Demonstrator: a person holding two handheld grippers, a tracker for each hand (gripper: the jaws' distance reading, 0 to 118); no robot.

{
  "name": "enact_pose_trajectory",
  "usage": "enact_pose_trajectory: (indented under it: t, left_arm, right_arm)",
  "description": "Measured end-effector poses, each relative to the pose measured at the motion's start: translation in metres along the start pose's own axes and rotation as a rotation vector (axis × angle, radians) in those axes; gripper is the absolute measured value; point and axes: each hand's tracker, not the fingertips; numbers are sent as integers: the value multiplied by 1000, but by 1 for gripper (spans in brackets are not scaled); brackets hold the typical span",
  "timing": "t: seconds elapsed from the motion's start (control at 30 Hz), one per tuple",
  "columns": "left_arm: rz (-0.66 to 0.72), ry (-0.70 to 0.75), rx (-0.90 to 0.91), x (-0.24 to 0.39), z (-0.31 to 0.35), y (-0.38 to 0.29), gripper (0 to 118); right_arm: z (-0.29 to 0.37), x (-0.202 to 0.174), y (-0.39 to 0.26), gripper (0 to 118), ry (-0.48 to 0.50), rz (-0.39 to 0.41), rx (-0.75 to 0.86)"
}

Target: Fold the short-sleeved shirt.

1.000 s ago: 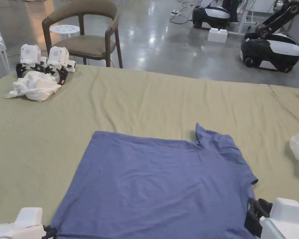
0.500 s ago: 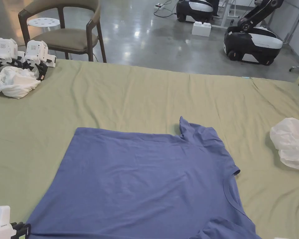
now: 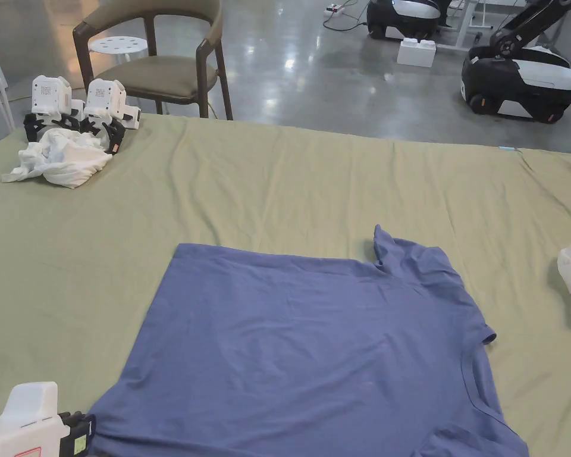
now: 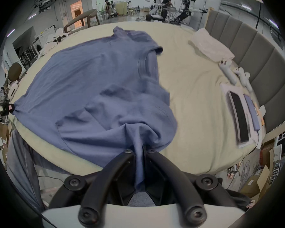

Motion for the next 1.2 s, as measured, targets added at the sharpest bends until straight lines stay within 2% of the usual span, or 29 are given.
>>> enact_pose_trajectory:
  t: [0.27,0.53,0.73,1.0,1.07,1.1,1.17,1.2]
  left_arm:
    - [-2,-26,85,11,-6,56,0]
    - [42,-37,99,13,-56,131,0]
    - [19,-13,57,26,-98,165,0]
    - [-25,5,24,42,-135,184,0]
    - [-36,12,10,45,-140,186,4]
    - [-34,11,13,46,-141,186,12]
    - [-40,21,21,49,-135,186,34]
    - [-48,38,40,50,-131,185,43]
  right_arm:
    - [26,6,66,5,18,-24,143]
    - [-17,22,161,5,10,-56,220]
    - [-75,24,211,5,23,-72,157]
    - [-123,21,215,6,-14,-62,61]
    - [-123,16,214,11,-30,-53,63]
    - [-122,14,213,18,-35,-48,65]
    - [-116,10,211,41,-55,-43,85]
    - [-112,9,211,46,-61,-35,105]
